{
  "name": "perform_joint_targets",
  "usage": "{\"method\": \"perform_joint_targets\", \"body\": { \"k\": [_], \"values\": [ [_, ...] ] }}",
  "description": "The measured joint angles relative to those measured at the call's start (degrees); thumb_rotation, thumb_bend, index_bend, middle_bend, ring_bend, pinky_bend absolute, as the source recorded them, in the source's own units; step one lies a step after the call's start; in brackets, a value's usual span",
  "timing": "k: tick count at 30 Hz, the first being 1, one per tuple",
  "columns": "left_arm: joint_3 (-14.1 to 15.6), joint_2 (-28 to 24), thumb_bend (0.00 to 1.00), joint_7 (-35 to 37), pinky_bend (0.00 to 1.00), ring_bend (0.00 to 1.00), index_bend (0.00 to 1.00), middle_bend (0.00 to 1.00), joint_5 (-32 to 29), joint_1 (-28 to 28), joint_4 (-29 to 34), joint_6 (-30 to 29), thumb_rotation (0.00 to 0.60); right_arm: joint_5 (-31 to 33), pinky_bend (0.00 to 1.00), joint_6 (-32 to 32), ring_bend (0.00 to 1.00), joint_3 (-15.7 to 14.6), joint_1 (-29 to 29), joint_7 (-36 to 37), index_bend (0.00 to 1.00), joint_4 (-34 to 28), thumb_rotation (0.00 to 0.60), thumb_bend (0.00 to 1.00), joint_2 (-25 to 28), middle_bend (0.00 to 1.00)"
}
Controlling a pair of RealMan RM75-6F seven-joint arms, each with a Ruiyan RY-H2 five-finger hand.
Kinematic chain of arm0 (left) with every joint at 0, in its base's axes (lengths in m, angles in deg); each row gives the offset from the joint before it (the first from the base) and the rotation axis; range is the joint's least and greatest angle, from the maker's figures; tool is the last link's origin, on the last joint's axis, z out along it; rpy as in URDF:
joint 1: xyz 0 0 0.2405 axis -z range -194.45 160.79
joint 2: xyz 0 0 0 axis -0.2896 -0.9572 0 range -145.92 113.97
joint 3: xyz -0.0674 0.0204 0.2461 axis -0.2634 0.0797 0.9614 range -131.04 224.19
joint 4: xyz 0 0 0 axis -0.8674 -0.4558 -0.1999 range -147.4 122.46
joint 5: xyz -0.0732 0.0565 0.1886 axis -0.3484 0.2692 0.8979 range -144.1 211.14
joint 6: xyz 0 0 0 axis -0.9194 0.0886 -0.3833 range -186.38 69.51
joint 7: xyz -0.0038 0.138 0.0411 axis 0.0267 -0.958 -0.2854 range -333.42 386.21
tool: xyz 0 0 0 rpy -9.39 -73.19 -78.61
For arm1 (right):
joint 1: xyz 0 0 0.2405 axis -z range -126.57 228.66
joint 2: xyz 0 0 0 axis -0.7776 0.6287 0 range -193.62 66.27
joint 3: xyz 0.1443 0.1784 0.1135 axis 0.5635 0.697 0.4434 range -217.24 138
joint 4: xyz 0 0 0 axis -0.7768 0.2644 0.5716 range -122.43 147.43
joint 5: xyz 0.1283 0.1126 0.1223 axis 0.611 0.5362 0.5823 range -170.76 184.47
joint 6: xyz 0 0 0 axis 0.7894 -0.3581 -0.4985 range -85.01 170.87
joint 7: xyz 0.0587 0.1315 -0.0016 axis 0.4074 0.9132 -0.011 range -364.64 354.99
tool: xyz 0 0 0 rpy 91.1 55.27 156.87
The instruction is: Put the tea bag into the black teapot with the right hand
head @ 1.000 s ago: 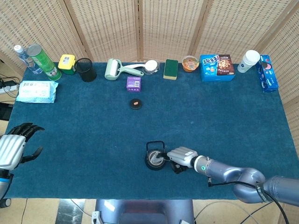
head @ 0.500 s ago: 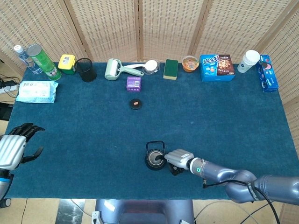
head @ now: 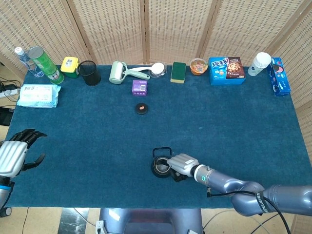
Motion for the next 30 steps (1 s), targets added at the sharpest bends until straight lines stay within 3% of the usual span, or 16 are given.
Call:
{"method": "perform_joint_targets", "body": {
  "k": [12, 20, 24, 30],
  "values": [
    [-0.5, 1.3, 0.37, 0.1, 0.2, 0.16, 0.27, 0.28, 0.2, 1.1, -0.5, 1.1, 0.6, -0.1, 1.0, -2.5, 1.0, -0.9, 2.8, -0.4, 0.1, -5.1, 0.6, 0.93, 7.8, 1.0],
    [-0.2, 2.3, 0.37, -0.8, 0.2, 0.16, 0.27, 0.28, 0.1, 1.6, -0.5, 2.1, 0.6, -4.7, 1.0, -4.1, 1.0, 1.6, 7.8, 5.8, 0.12, -5.8, 0.6, 0.75, 12.2, 0.99],
    [0.0, 2.5, 0.37, -1.4, 0.2, 0.16, 0.27, 0.28, -0.2, 1.7, -0.5, 2.6, 0.6, -8.5, 0.94, -5.5, 0.97, 3.3, 11.1, 10.6, 0.13, -4.7, 0.6, 0.64, 13.5, 0.89],
    [0.2, 2.9, 0.37, -2.4, 0.2, 0.16, 0.27, 0.28, -1.3, 1.7, -0.5, 3.1, 0.6, -13.7, 0.77, -10.5, 0.74, 4.8, 16.4, 16.9, 0.16, -0.3, 0.6, 0.58, 13.6, 0.67]
  ]
}}
